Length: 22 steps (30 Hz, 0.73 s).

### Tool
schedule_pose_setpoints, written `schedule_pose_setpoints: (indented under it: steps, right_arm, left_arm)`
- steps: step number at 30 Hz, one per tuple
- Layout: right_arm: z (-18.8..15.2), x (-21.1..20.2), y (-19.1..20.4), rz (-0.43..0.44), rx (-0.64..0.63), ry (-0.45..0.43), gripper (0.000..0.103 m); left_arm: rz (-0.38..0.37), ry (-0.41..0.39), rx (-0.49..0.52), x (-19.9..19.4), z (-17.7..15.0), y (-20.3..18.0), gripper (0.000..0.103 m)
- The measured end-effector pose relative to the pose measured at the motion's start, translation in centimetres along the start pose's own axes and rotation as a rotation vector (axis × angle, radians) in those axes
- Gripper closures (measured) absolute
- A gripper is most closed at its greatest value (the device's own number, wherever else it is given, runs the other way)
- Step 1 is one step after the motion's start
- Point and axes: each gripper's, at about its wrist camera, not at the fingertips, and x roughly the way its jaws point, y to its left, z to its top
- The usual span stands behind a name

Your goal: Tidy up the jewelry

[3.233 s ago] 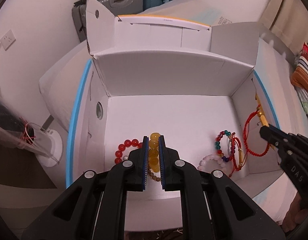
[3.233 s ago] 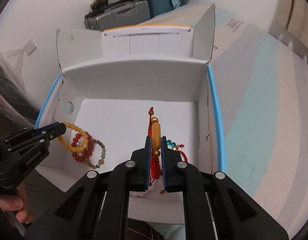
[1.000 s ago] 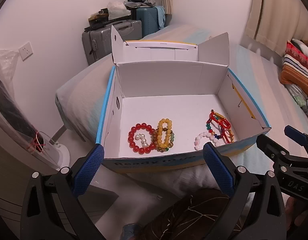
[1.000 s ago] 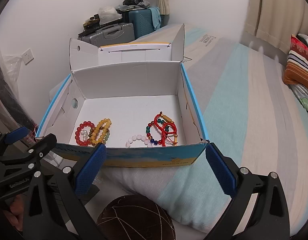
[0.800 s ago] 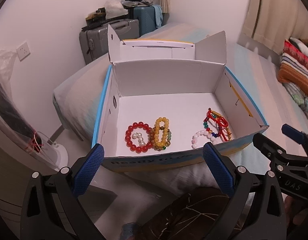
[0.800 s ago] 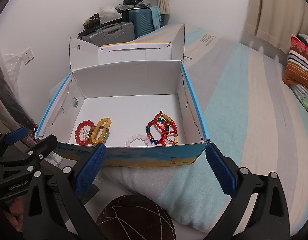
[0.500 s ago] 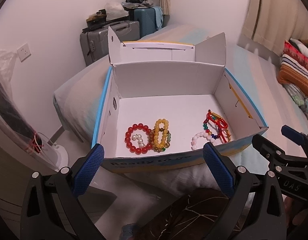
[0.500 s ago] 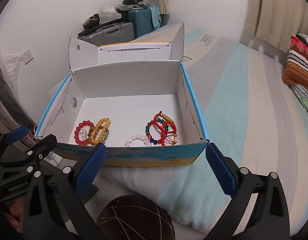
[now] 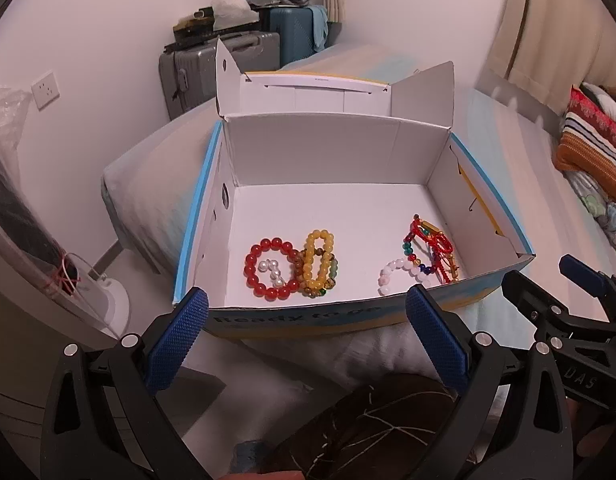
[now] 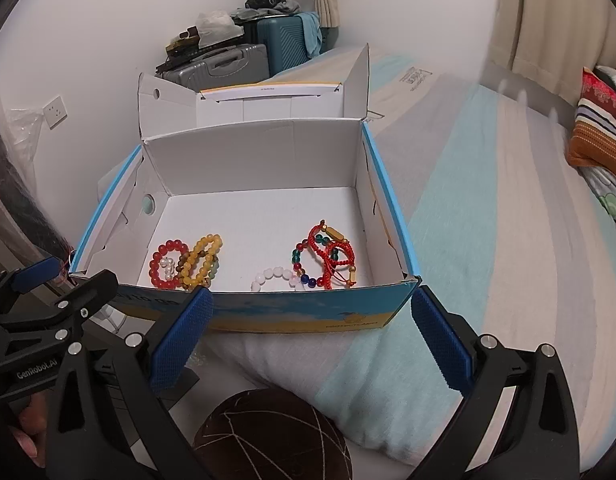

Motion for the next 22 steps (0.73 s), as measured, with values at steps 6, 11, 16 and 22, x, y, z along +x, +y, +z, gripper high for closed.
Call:
schedule_pose_setpoints:
  steps: [6, 11, 16, 22]
  right_arm:
    - [-0.03, 0.04, 0.15, 0.002, 0.000, 0.004, 0.008]
    - [-0.11, 0.16, 0.21, 0.003, 0.004, 0.006, 0.008]
    - [-0.15, 0.23, 0.21, 0.003, 0.006, 0.007, 0.008]
    - [-0.19, 0.26, 0.24, 0.002, 0.008, 0.006, 0.008]
  left_arm:
    - [0.014, -0.002, -0.011, 0.17, -0.03, -0.03, 0.006]
    - [0.042, -0.047, 0.001, -0.34, -0.28, -0.34, 0.006]
    - [0.023, -0.025, -0.003, -0.13, -0.16, -0.26, 0.006]
    - [-0.002, 0.000, -0.021, 0.17, -0.27, -0.13, 0.006]
